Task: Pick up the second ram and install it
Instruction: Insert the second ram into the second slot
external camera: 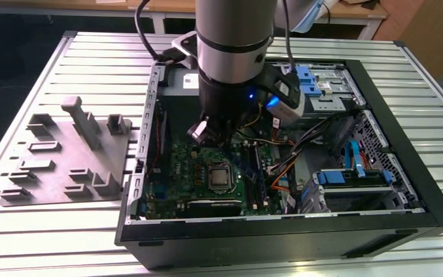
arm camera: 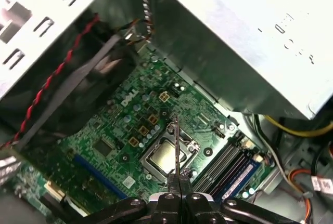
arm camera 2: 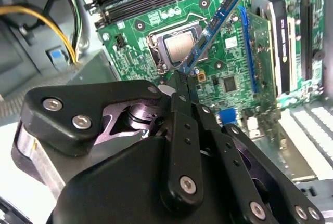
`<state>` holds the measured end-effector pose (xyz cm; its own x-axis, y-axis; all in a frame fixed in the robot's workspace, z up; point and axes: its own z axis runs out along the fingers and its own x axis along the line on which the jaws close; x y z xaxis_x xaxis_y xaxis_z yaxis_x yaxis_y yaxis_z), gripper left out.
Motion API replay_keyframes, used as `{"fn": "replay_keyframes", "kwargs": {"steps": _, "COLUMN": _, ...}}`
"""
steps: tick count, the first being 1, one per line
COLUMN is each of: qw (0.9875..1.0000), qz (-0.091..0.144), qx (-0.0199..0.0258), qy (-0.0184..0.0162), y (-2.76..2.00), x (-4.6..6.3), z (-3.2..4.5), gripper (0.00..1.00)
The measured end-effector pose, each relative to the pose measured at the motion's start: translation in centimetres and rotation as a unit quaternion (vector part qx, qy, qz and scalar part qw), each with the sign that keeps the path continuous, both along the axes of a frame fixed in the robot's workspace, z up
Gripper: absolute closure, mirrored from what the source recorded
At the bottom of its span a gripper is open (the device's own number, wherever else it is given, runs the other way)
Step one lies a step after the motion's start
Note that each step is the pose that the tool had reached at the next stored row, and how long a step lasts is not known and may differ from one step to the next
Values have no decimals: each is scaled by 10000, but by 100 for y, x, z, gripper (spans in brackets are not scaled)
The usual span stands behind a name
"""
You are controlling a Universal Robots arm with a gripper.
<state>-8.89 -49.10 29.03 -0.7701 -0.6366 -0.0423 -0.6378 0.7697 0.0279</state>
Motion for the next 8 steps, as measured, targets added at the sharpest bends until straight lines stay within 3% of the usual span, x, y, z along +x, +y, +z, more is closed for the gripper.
{"fn": "replay_keyframes", "kwargs": {"steps": 4, "qw": 9994, "qz": -359, "qx": 0, "qy": 0, "y": 0, "x": 0, "z": -21, "gripper": 89}}
{"fn": "replay_keyframes", "kwargs": {"steps": 8, "qw": 9973, "qz": -728, "qx": 0, "qy": 0, "y": 0, "x": 0, "z": -43, "gripper": 89}}
